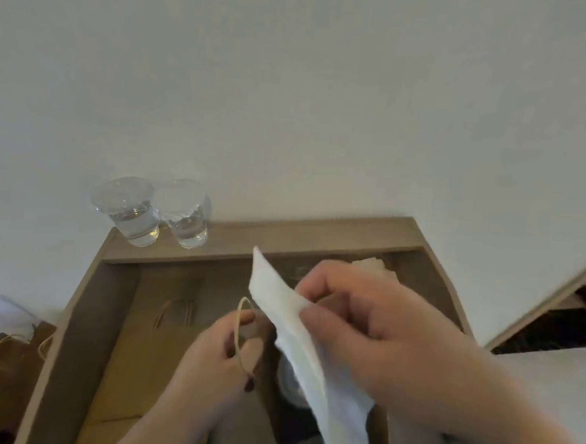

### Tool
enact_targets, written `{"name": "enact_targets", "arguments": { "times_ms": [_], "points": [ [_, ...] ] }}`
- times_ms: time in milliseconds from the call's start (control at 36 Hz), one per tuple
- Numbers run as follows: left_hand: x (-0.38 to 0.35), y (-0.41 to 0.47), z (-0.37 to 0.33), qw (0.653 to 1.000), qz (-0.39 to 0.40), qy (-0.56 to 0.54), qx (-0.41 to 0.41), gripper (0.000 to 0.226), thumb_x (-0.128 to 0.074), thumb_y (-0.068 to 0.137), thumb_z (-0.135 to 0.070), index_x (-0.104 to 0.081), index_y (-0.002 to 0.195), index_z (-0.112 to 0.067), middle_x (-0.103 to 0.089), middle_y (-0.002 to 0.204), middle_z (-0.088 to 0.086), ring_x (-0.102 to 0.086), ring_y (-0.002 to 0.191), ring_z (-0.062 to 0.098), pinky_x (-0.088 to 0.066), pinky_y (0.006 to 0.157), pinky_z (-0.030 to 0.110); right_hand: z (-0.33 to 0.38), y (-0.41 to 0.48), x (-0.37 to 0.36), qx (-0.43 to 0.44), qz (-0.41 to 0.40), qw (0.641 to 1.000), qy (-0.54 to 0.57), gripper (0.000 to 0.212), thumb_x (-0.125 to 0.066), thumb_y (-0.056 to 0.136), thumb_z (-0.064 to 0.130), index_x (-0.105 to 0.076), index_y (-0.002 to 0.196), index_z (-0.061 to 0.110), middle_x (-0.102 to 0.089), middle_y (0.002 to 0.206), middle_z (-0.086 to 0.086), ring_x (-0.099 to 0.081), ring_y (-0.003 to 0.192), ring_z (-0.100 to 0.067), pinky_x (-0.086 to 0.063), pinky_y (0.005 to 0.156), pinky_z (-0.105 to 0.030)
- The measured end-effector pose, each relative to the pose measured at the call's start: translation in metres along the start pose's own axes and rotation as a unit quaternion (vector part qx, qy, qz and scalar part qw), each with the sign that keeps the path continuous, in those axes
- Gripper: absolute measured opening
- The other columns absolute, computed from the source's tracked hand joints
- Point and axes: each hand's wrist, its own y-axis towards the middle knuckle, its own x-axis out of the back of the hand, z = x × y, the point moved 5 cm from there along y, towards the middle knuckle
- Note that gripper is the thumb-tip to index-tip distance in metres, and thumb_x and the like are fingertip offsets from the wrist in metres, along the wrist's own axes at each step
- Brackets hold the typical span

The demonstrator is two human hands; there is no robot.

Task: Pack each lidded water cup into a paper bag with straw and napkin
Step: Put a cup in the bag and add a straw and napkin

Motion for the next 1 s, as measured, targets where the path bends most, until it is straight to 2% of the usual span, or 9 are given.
{"name": "enact_targets", "arguments": {
  "times_ms": [83, 278, 361, 417, 528, 694, 750, 833, 1000],
  "points": [
    [0.001, 0.002, 0.001, 1.000, 0.007, -0.015, 0.004, 0.036, -0.065, 0.099, -0.008, -0.066, 0.111, -0.042, -0.075, 0.082, -0.021, -0.072, 0.069, 0.002, -0.053, 0.055, 0.015, -0.057, 0.019, -0.024, -0.115, 0.049, 0.970, -0.207, 0.012, -0.049, 0.109, 0.046, -0.061, 0.110, 0.046, -0.068, 0.093, 0.023, -0.067, 0.083, -0.002, -0.051, 0.071, -0.014],
    [0.009, 0.004, 0.004, 0.999, 0.041, -0.027, -0.012, 0.022, -0.063, 0.102, -0.031, -0.059, 0.116, -0.048, -0.076, 0.082, -0.013, -0.073, 0.069, 0.009, -0.053, 0.054, 0.013, -0.091, 0.027, -0.029, -0.244, 0.052, 0.914, -0.321, 0.017, -0.053, 0.106, 0.037, -0.064, 0.119, 0.042, -0.066, 0.104, 0.017, -0.063, 0.091, -0.004, -0.055, 0.083, -0.024],
    [0.010, 0.004, 0.005, 0.997, 0.066, -0.037, -0.012, 0.024, -0.061, 0.104, -0.029, -0.058, 0.115, -0.050, -0.077, 0.083, -0.014, -0.074, 0.071, 0.005, -0.052, 0.054, 0.012, -0.061, 0.021, -0.019, -0.188, 0.010, 0.918, -0.348, 0.038, -0.048, 0.109, 0.047, -0.050, 0.147, 0.041, -0.063, 0.131, 0.014, -0.063, 0.112, -0.002, -0.054, 0.097, -0.022],
    [0.012, 0.007, 0.006, 0.996, 0.081, -0.039, -0.018, 0.022, -0.061, 0.104, -0.033, -0.058, 0.114, -0.052, -0.075, 0.086, -0.020, -0.073, 0.074, 0.002, -0.053, 0.054, 0.012, -0.004, 0.008, 0.006, -0.031, -0.162, 0.937, -0.309, 0.048, -0.044, 0.110, 0.045, -0.040, 0.158, 0.042, -0.052, 0.150, 0.020, -0.053, 0.137, -0.001, -0.046, 0.111, -0.020],
    [0.017, 0.015, 0.011, 0.990, 0.116, -0.067, -0.033, 0.014, -0.057, 0.103, -0.048, -0.060, 0.113, -0.056, -0.072, 0.093, -0.026, -0.071, 0.083, -0.001, -0.057, 0.073, 0.024, 0.062, -0.050, 0.038, 0.188, -0.412, 0.875, -0.172, 0.030, -0.041, 0.113, 0.042, -0.058, 0.133, 0.027, -0.065, 0.120, 0.006, -0.065, 0.114, -0.025, -0.051, 0.097, -0.038],
    [0.020, 0.052, 0.017, 0.989, 0.086, -0.096, -0.073, 0.038, -0.046, 0.110, -0.018, -0.057, 0.129, -0.049, -0.067, 0.092, -0.012, -0.066, 0.081, 0.005, -0.056, 0.070, 0.022, 0.053, -0.083, 0.007, 0.020, -0.347, 0.929, -0.128, 0.040, -0.052, 0.102, 0.068, -0.064, 0.094, 0.032, -0.065, 0.086, 0.005, -0.065, 0.082, -0.018, -0.054, 0.073, -0.031],
    [0.013, 0.070, 0.014, 0.989, 0.087, -0.031, -0.115, 0.052, -0.057, 0.102, -0.009, -0.051, 0.135, -0.049, -0.059, 0.124, -0.012, -0.062, 0.108, 0.006, -0.051, 0.081, 0.015, 0.020, -0.089, -0.013, -0.181, -0.242, 0.944, -0.134, 0.054, -0.066, 0.077, 0.090, -0.062, 0.098, 0.040, -0.067, 0.088, 0.007, -0.066, 0.079, -0.016, -0.055, 0.067, -0.022],
    [-0.005, 0.090, 0.017, 0.978, 0.160, -0.011, -0.134, 0.063, -0.070, 0.096, -0.015, -0.050, 0.145, -0.049, -0.049, 0.144, -0.016, -0.054, 0.127, 0.005, -0.052, 0.091, 0.015, -0.040, -0.108, -0.062, -0.456, -0.048, 0.880, -0.124, 0.070, -0.075, 0.056, 0.092, -0.048, 0.107, 0.052, -0.068, 0.102, 0.011, -0.068, 0.092, -0.014, -0.058, 0.087, -0.024],
    [-0.032, 0.099, 0.026, 0.960, 0.224, 0.057, -0.159, 0.073, -0.072, 0.092, -0.006, -0.049, 0.121, -0.070, -0.058, 0.129, -0.032, -0.058, 0.121, -0.004, -0.051, 0.098, 0.017, -0.092, -0.129, -0.082, -0.448, -0.312, 0.830, -0.109, 0.043, -0.085, 0.089, 0.026, -0.046, 0.103, 0.039, -0.069, 0.083, 0.003, -0.071, 0.071, -0.010, -0.063, 0.065, -0.027]
  ]
}}
